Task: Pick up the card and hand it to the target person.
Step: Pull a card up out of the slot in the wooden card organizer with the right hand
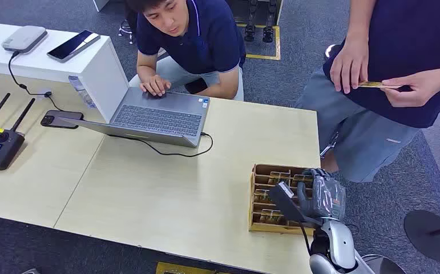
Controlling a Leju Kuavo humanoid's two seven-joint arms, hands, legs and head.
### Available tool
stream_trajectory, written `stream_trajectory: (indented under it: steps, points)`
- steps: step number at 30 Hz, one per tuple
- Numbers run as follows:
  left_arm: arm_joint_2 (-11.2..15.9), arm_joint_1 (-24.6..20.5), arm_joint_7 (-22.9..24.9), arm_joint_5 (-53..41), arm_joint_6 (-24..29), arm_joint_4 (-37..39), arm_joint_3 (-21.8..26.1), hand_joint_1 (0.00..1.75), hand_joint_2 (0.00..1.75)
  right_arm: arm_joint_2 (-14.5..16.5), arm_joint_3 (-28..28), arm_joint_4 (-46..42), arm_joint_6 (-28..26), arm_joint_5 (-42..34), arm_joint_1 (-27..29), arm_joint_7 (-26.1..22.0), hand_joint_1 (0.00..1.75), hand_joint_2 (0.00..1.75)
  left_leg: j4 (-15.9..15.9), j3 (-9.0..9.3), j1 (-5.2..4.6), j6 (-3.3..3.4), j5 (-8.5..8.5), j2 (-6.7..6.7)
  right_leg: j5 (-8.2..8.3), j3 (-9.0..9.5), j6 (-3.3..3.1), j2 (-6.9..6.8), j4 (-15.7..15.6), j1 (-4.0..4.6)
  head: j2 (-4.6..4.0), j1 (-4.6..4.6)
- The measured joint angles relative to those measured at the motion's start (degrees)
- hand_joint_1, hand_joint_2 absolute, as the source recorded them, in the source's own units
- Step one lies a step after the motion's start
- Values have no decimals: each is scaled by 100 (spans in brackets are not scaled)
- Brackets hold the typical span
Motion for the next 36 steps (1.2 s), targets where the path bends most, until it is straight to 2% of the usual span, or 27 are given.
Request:
stream_trajectory:
  steps: [8, 12, 16, 26, 36]
  points:
    - [5, 4, -23, 26, -25, -6, 13, 0, 0, 1, -5, 12, -15, 8, 16, 5, 144, 175, -3, 2, 0, 0, 2, 1, 2, 2, -2, 1, -4, 0, 0, 0]
    - [-1, 4, -36, 36, -38, -9, 13, 0, 0, 9, -11, 24, -39, 16, 14, 1, 174, 175, -2, 0, 1, -1, 2, 0, 2, 0, -2, 0, -2, 1, 0, 0]
    - [2, -3, -77, -2, -91, -15, -48, 0, 175, 19, -17, 47, -79, 25, 4, -26, 175, 175, -2, 1, 0, 0, 2, 1, 2, 0, -1, 1, -2, 0, 0, 0]
    - [-17, 4, -138, 69, 61, -4, 1, 0, 175, 43, -70, -35, -222, -36, 1, -86, 175, 175, -6, 7, 0, 0, 0, 8, 2, 4, -2, 8, -5, 0, 0, 0]
    - [-17, -2, -91, 97, 54, 6, -45, 0, 175, -7, -245, -779, -488, -341, -71, -226, 175, 175, 3, -1, -4, -1, -7, 19, -3, -8, 0, 18, 10, -4, 0, 0]
